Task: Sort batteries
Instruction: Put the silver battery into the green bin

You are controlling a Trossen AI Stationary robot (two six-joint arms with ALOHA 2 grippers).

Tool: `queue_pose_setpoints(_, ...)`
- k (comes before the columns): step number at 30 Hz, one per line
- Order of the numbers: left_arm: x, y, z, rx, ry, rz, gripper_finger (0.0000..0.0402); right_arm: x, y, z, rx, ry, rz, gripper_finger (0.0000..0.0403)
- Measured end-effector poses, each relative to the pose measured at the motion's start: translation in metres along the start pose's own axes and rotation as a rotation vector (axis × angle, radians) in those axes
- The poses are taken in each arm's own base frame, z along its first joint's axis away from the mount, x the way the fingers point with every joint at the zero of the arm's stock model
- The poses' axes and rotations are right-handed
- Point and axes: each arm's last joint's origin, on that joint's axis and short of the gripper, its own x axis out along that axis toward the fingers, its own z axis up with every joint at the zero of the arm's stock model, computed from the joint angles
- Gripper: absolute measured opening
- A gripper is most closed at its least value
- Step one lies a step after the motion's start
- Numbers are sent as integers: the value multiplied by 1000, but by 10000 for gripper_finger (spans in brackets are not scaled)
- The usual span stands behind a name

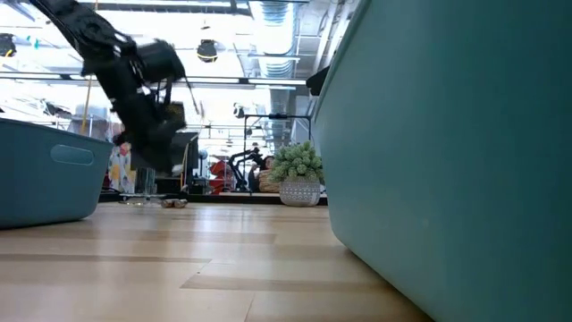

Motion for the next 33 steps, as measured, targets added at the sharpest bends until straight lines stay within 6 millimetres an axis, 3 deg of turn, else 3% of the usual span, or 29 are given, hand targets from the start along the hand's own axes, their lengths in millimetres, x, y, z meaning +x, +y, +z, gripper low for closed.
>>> queue_pose_setpoints(7, -38, -30, 17, 144, -301, -279, 42, -7, -7, 11, -23, -52, -21, 226)
queue_pose_setpoints(12, -51, -60, 18, 231, -414, -482, 42, -23, -9, 28, -63, -102, -27, 226)
queue_pose_setpoints(21, -53, -134, -1, 378, -475, -821, 42, -63, -15, 60, -95, -193, -47, 226)
queue_pose_setpoints(33, -37, -232, 4, 612, -452, -957, 42, -92, -1, 75, -132, -245, 15, 226)
